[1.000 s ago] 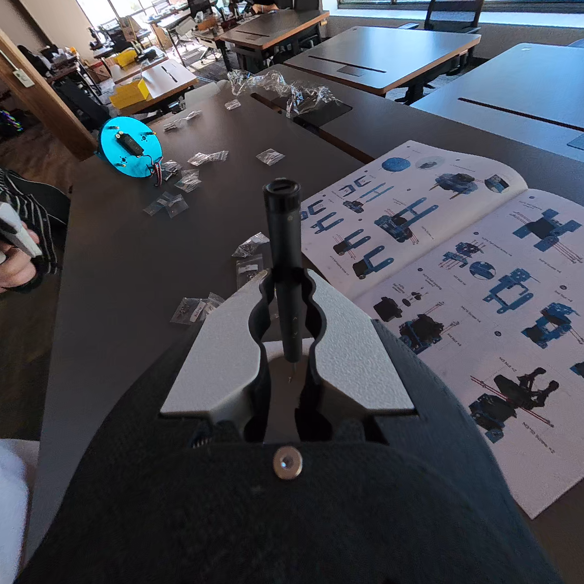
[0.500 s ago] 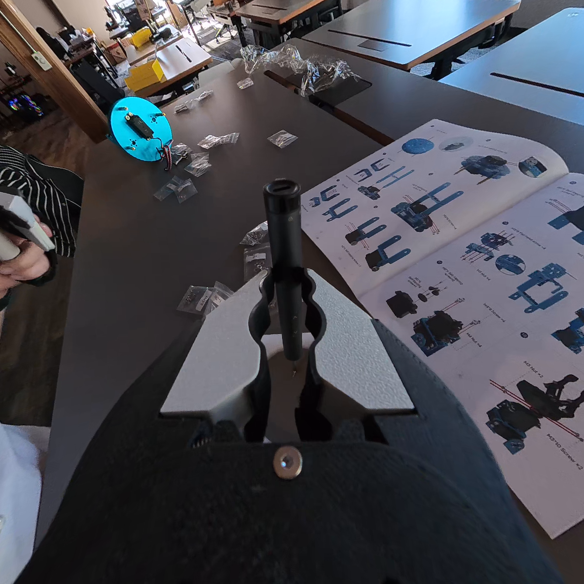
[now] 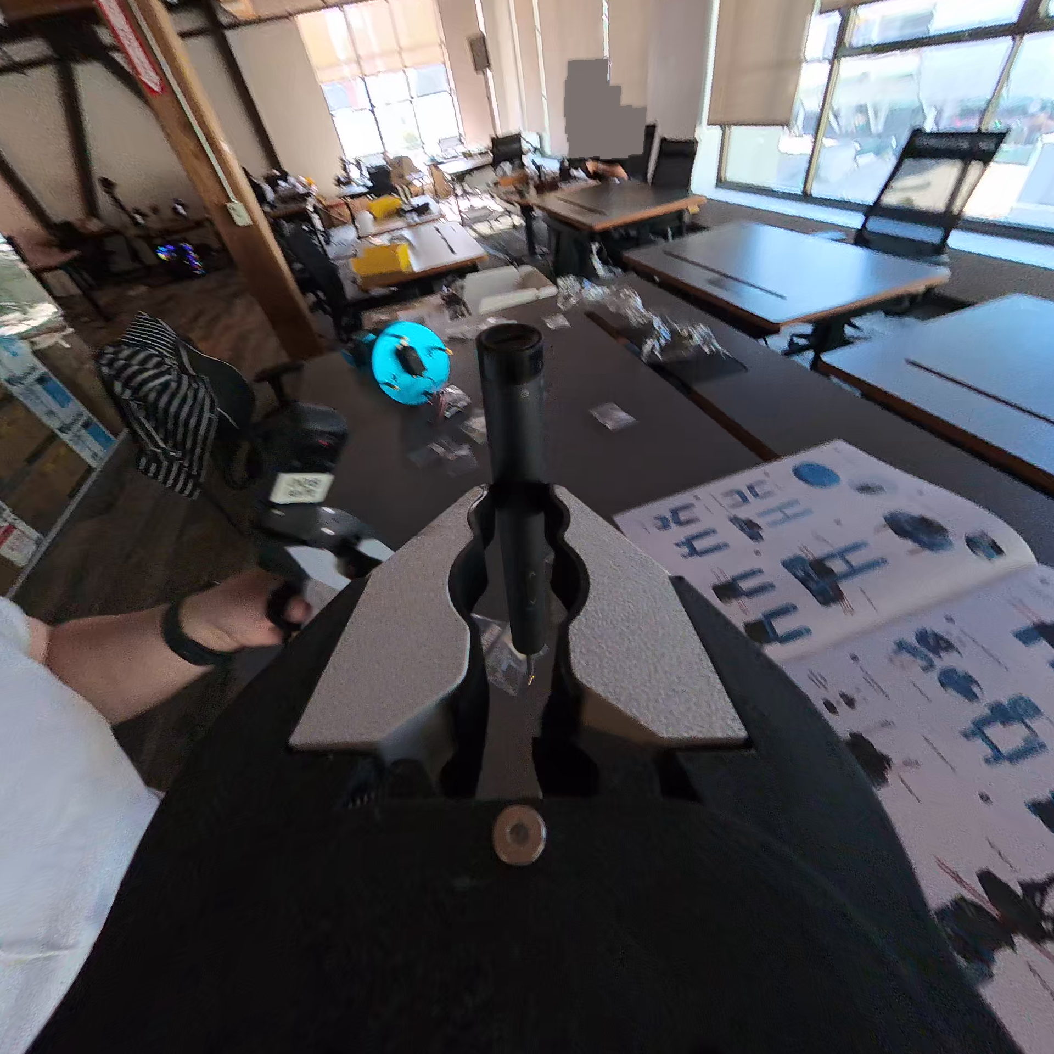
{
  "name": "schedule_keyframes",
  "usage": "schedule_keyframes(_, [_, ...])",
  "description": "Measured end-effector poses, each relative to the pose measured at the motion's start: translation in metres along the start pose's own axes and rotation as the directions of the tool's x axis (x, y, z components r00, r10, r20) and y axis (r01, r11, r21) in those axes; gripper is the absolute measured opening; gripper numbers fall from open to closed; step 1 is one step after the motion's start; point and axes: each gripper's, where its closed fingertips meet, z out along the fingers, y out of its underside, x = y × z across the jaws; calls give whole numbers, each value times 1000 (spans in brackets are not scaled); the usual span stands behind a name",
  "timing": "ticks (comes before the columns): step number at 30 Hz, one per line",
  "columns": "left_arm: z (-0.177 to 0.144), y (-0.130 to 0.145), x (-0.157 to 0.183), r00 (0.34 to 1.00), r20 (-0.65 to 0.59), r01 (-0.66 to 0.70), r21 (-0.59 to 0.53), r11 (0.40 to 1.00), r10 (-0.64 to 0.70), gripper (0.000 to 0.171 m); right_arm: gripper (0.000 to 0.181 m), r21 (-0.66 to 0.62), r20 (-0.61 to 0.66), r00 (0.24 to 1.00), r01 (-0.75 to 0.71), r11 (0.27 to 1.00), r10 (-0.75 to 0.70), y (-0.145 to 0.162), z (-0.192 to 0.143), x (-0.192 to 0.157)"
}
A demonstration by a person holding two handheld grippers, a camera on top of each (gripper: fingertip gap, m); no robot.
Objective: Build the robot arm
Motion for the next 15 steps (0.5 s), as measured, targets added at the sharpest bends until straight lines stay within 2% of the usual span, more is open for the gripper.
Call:
schedule_keyframes(3, [24, -5, 20, 998, -42, 44, 45, 998, -42, 35, 16, 45, 73, 997, 33, 998, -37, -22, -10, -34])
schedule_keyframes(6, [39, -5, 37, 999, -21, 35, 97, 995, -33, 33, 16, 67, 139, 988, 53, 996, -62, -35, -19, -60])
schedule_keyframes(10, [44, -6, 67, 998, -51, 42, 214, 976, -32, 27, 16, 81, 207, 975, 64, 995, -80, -43, -33, -85])
schedule_keyframes(15, [44, -1, 83, 1000, 14, 4, 309, 951, -9, 22, 16, 71, 260, 961, 81, 994, -97, -42, -47, -105])
